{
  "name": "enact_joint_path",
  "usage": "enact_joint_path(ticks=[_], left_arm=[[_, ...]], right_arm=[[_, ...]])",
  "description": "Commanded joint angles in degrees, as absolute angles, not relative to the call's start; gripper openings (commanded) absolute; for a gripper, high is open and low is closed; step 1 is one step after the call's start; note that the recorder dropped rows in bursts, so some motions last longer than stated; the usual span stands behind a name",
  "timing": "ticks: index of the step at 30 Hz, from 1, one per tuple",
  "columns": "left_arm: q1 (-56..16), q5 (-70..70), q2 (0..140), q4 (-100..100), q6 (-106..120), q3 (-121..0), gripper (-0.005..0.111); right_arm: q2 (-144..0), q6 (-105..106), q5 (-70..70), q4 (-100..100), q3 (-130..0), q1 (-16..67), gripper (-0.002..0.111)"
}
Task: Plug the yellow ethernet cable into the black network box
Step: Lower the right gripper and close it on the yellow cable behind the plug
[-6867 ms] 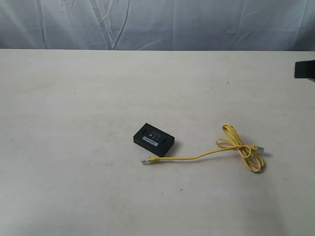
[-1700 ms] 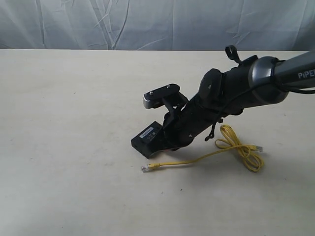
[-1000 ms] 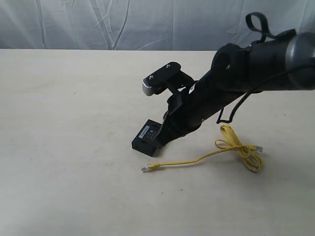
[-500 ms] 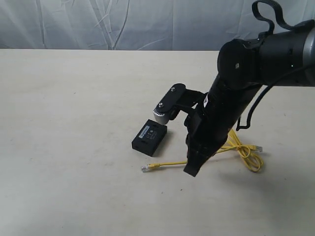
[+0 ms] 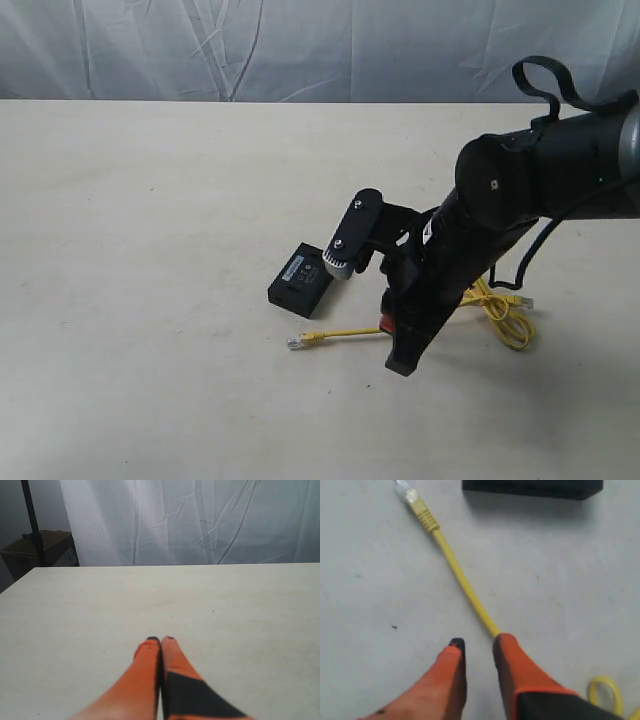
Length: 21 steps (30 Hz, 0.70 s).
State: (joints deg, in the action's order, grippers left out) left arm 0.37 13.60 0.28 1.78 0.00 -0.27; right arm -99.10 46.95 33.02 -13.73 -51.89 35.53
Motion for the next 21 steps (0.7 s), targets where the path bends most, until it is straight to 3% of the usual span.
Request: enact_joint_path(ticks=[1, 21], left_arm=[[-0.2, 13.7, 0.0, 1.8, 0.0, 0.0, 0.000], [-0.2, 13.7, 0.0, 1.8, 0.0, 0.0, 0.000]], right_arm=[[-98.6, 58.5, 33.4, -25.4, -51.6, 35.5, 0.032], [-104.9, 64.5, 27.6, -29.8, -51.6, 35.5, 0.032]])
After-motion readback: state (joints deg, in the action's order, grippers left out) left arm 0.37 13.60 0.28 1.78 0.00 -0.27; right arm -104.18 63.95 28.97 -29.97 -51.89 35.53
